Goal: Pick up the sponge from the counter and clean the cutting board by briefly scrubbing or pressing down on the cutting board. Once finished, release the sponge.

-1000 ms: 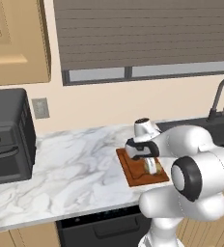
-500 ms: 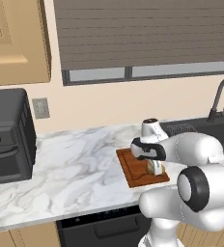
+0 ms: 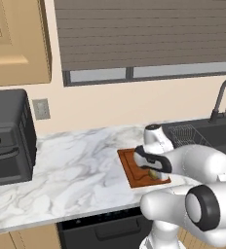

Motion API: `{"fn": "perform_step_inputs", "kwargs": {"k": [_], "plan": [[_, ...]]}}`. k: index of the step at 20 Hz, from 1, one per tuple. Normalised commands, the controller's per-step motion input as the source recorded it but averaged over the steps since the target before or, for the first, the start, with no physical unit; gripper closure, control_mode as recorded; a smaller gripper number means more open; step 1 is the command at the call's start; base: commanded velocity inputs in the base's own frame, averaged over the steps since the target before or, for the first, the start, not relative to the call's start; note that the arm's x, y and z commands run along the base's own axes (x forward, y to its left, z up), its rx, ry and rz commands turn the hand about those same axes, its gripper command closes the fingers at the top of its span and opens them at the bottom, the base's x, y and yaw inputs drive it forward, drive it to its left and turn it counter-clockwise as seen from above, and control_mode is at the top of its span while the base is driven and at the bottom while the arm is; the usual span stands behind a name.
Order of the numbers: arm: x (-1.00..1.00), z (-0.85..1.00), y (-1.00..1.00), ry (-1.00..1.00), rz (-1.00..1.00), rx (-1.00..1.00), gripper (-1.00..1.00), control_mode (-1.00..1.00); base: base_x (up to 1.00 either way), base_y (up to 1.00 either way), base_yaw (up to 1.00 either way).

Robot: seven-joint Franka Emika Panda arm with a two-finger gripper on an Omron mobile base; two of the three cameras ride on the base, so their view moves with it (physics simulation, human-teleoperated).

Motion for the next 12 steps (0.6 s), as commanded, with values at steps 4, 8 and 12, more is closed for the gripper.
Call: {"fn": "perform_step_inputs", "kwargs": {"k": [4,8,12], "plan": [[-0.17,-0.14,-0.01,0.01,0.15,0.0,1.0,-1.0,0.0,0.0,0.0],[0.25,-0.09,0.0,0.04,0.16,0.01,1.0,-1.0,0.0,0.0,0.0],[0.6,-0.06,0.0,0.0,0.12,0.04,1.0,-1.0,0.0,0.0,0.0]]}}
